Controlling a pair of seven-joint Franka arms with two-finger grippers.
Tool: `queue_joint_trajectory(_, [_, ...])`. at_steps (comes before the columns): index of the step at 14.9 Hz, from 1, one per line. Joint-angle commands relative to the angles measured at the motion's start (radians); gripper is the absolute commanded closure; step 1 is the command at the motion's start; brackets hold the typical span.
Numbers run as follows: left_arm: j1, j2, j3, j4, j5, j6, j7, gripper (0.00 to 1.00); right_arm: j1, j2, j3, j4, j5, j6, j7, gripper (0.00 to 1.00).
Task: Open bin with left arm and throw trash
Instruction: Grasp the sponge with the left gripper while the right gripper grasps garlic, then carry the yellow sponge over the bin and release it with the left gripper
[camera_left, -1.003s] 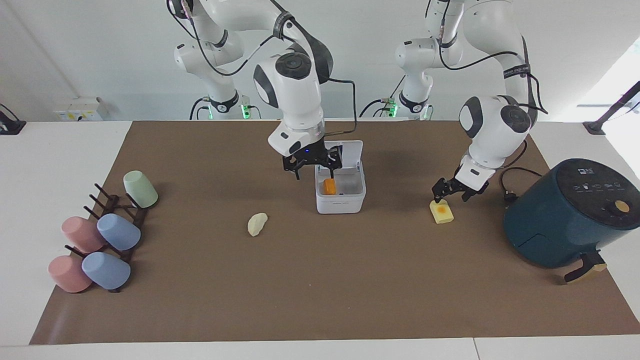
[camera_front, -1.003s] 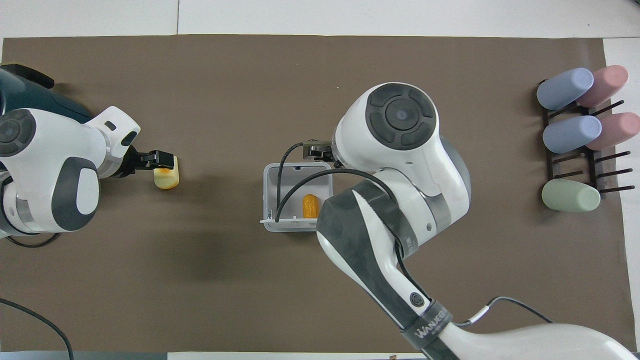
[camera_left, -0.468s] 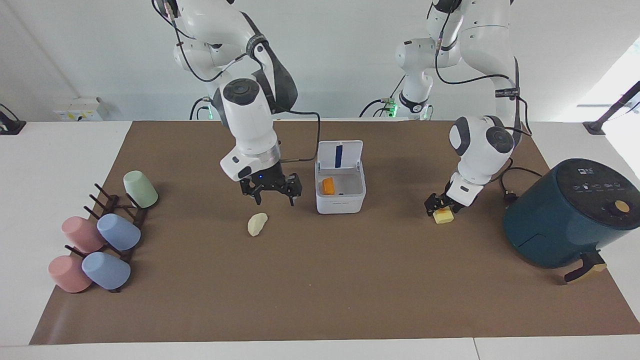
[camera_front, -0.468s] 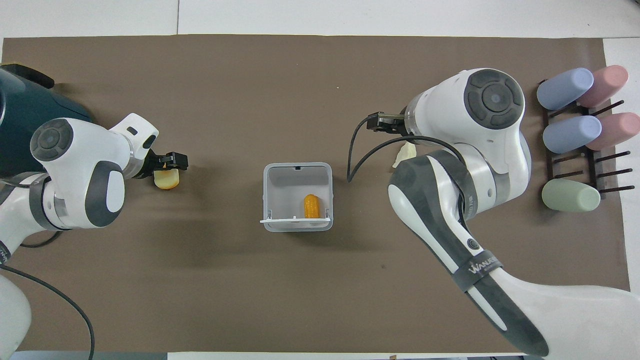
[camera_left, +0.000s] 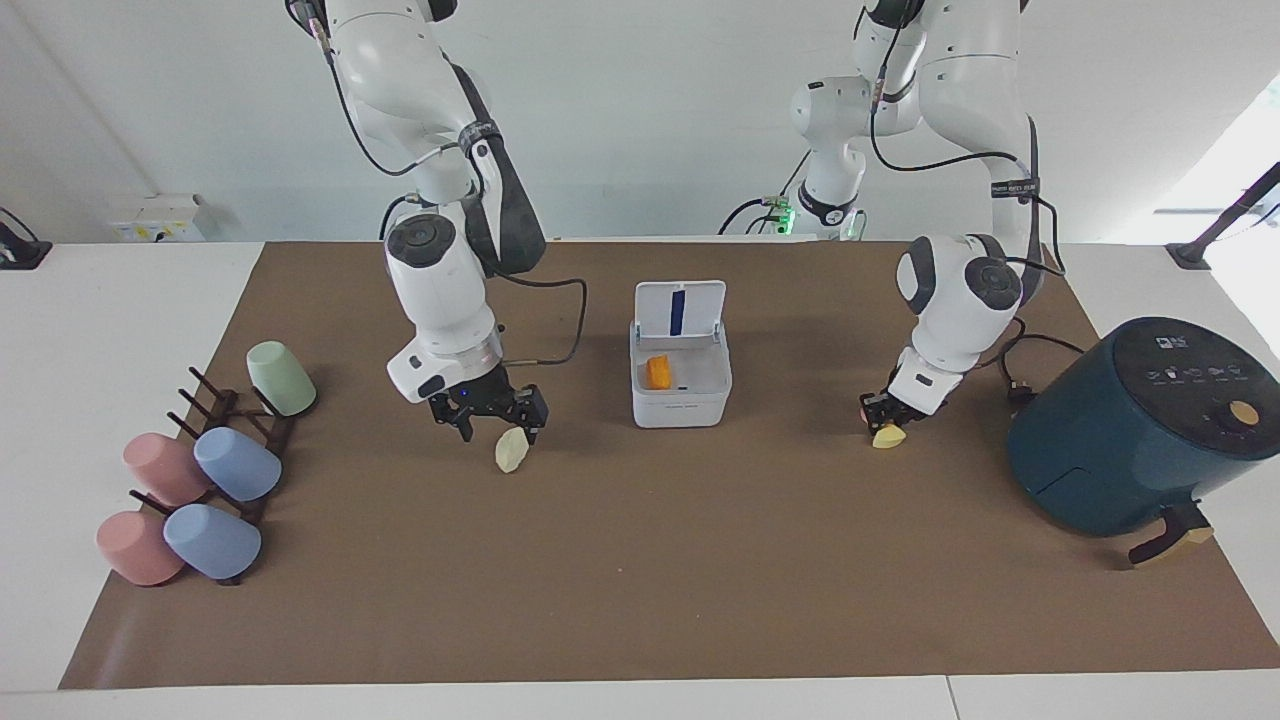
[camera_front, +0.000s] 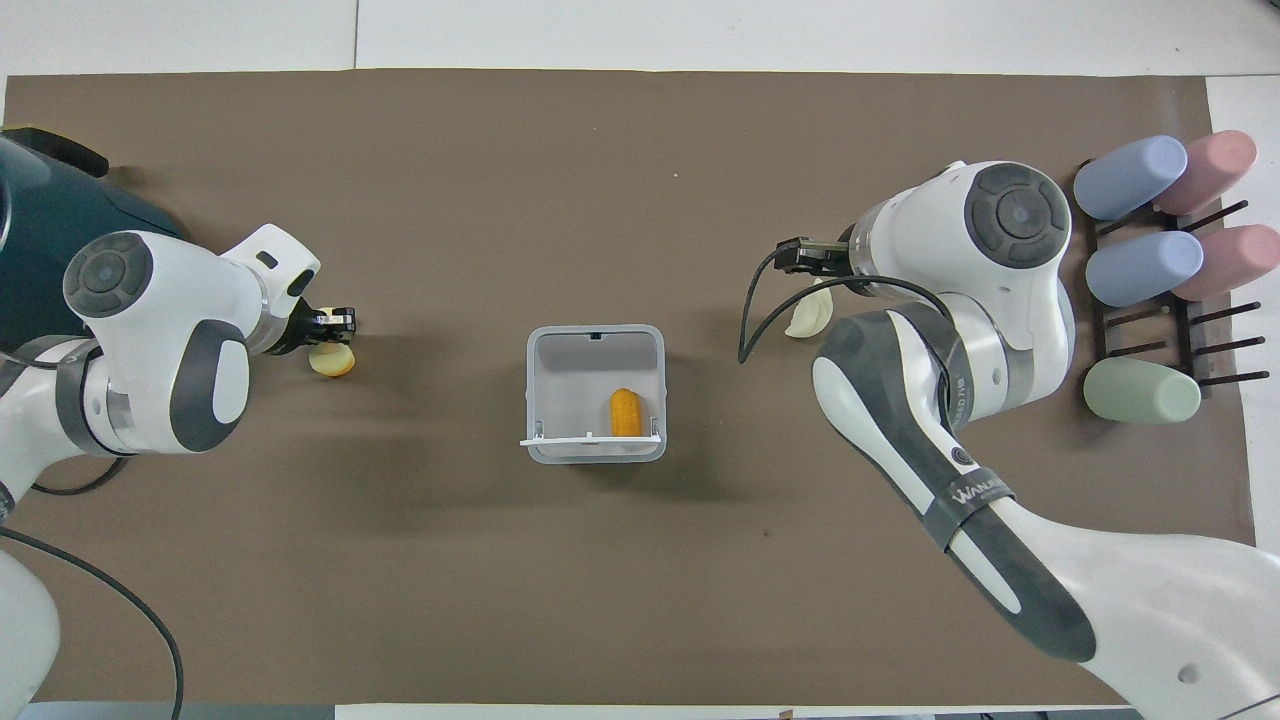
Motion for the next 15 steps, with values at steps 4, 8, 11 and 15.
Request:
queue_joint_trajectory(4, [-0.059, -0.008, 0.000, 0.277, 0.012, -0.315, -0.027, 1.00, -0.012, 0.038, 0.011, -0.082, -0.008, 0.082, -0.008, 0.00])
queue_joint_trajectory(8, [-0.230, 0.049, -0.001, 0.480, -0.011, -0.424, -0.278, 1.00, -0.009, 0.033, 0.011, -0.159, -0.010, 0.160, -0.008, 0.00])
queue_joint_trajectory(11, [-0.376, 0.054, 0.000, 0.496, -0.010, -0.406, -0.442, 1.00, -0.004, 0.033, 0.011, -0.153, -0.010, 0.156, -0.007, 0.33])
queue_joint_trajectory(15, [-0.507, 0.020, -0.001, 0.404, -0.011, -0.360, -0.502, 1.00, 0.000, 0.032, 0.011, -0.148, -0.010, 0.156, -0.002, 1.00])
